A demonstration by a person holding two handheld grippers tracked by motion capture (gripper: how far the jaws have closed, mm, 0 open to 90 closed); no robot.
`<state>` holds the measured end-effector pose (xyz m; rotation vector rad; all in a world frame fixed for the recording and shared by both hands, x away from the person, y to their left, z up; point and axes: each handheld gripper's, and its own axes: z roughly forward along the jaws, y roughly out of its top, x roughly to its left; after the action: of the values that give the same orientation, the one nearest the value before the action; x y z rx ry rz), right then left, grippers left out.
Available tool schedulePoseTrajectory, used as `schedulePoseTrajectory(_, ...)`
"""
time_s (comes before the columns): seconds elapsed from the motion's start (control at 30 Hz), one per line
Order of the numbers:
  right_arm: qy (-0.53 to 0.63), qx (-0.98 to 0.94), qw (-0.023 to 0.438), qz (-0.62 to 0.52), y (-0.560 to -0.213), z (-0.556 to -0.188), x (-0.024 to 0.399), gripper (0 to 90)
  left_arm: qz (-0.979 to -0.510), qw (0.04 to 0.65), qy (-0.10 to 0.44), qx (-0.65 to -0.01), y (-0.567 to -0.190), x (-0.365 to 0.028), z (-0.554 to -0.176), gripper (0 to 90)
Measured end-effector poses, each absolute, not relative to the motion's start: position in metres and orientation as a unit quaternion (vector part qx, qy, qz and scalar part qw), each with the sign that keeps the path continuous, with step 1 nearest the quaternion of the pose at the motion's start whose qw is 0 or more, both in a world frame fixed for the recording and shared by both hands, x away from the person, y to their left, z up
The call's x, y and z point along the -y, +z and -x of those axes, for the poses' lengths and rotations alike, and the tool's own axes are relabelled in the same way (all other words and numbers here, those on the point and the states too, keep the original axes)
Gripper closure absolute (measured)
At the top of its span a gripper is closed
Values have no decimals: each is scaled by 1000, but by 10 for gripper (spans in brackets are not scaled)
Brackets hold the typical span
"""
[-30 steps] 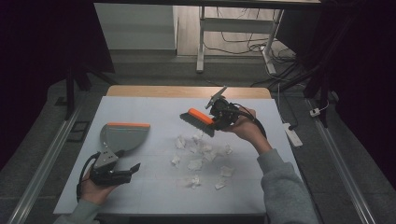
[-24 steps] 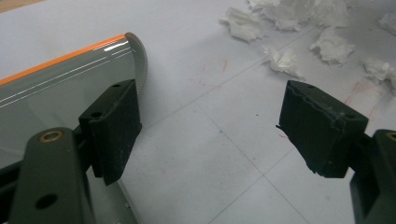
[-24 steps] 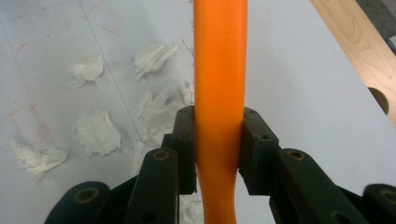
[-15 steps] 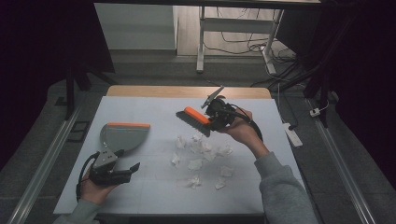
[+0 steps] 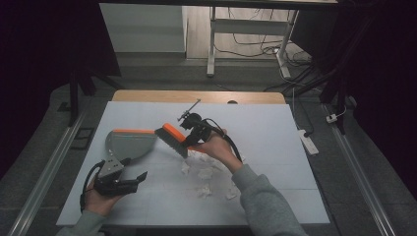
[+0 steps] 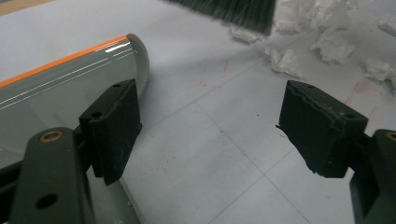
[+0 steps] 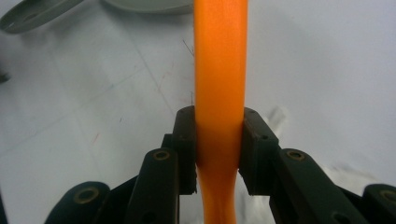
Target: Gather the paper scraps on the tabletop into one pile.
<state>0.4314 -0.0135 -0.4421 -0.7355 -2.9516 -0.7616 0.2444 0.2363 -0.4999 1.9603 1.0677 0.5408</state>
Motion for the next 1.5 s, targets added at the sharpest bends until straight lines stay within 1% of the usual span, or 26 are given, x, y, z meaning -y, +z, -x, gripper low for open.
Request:
schedulePoseTrajectory(0.13, -232, 931, 32, 280, -459, -444, 7, 699, -781, 407, 216, -422, -501, -236, -244, 214)
schedulePoseTrajectory(0.2, -228, 924, 28, 306, -462, -450, 13, 699, -782, 406, 219, -420, -500, -235, -244, 214)
schedulePoseTrajectory(0.3, -214, 914, 41, 342, -464, -457, 31, 699, -783, 406, 219, -417, -500, -235, -243, 214)
schedulePoseTrajectory(0.43, -204, 905, 34, 372, -459, -455, 59, 699, -785, 406, 219, -414, -500, -234, -243, 214)
schedulePoseTrajectory(0.6, -191, 904, 7, 383, -453, -450, 85, 699, -784, 408, 221, -412, -499, -234, -242, 214)
schedulePoseTrajectory(0.7, -211, 899, 10, 385, -448, -448, 96, 699, -785, 407, 220, -412, -499, -234, -242, 215)
schedulePoseTrajectory(0.77, -241, 892, 16, 382, -438, -444, 99, 699, -786, 405, 220, -412, -500, -233, -242, 215)
schedulePoseTrajectory(0.93, -280, 892, 5, 354, -411, -429, 95, 699, -783, 407, 219, -415, -500, -235, -242, 215)
schedulePoseTrajectory(1.07, -280, 901, 9, 332, -403, -416, 88, 699, -783, 407, 219, -415, -500, -235, -242, 215)
schedulePoseTrajectory(1.3, -249, 927, 40, 277, -421, -388, 66, 698, -783, 407, 219, -417, -500, -235, -242, 215)
schedulePoseTrajectory(1.5, -203, 949, 72, 229, -445, -370, 45, 699, -784, 405, 218, -417, -501, -235, -243, 215)
